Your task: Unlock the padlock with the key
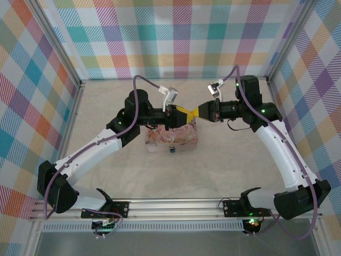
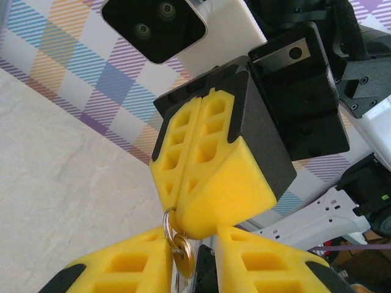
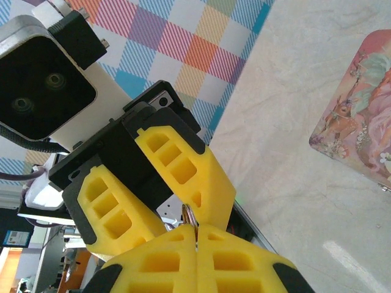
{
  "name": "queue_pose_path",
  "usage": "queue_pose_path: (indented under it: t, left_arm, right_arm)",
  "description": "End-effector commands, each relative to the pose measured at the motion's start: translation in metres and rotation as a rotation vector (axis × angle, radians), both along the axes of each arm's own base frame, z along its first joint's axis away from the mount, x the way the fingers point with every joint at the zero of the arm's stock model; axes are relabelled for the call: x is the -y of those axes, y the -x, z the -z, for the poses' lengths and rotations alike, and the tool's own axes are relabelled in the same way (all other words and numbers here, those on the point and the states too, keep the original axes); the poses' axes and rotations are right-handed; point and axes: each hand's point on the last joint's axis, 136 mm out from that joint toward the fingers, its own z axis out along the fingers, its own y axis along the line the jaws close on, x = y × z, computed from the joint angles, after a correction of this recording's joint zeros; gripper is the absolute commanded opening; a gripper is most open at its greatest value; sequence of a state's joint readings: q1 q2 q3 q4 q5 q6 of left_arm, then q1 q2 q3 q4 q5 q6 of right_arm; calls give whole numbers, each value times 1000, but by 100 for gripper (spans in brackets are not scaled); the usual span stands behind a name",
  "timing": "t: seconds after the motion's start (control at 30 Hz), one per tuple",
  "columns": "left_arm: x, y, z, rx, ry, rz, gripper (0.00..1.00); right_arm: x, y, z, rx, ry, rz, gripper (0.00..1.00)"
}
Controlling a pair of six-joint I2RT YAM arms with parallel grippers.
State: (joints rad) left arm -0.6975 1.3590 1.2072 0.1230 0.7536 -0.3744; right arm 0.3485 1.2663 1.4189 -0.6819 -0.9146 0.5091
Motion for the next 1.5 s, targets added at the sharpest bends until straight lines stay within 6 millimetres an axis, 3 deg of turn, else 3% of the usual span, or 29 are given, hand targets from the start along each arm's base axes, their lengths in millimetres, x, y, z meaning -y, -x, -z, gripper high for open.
queue_pose_path:
  t: [0.0, 1.07, 1.13, 1.2, 1.3, 1.47]
  left_arm:
    - [-2, 9, -10, 40, -3, 6, 24]
    - [-16, 13, 8, 26, -77, -30, 0]
    - [-17, 14, 8, 25, -79, -29, 0]
    - [-17, 16, 6, 27, -73, -20, 0]
    - [-17, 19, 2, 27, -62, -1, 0]
    - [-14, 28, -3, 9, -37, 57, 0]
  right_arm:
    - [-1, 6, -7, 32, -14, -27, 6]
    - [-1, 7, -5, 39, -17, -29, 8]
    - [0, 7, -4, 48, -15, -31, 13]
    - [1, 5, -1, 57, -15, -22, 28]
    - [2, 3, 0, 78, -34, -8, 42]
    - [-1, 4, -4, 110, -92, -33, 46]
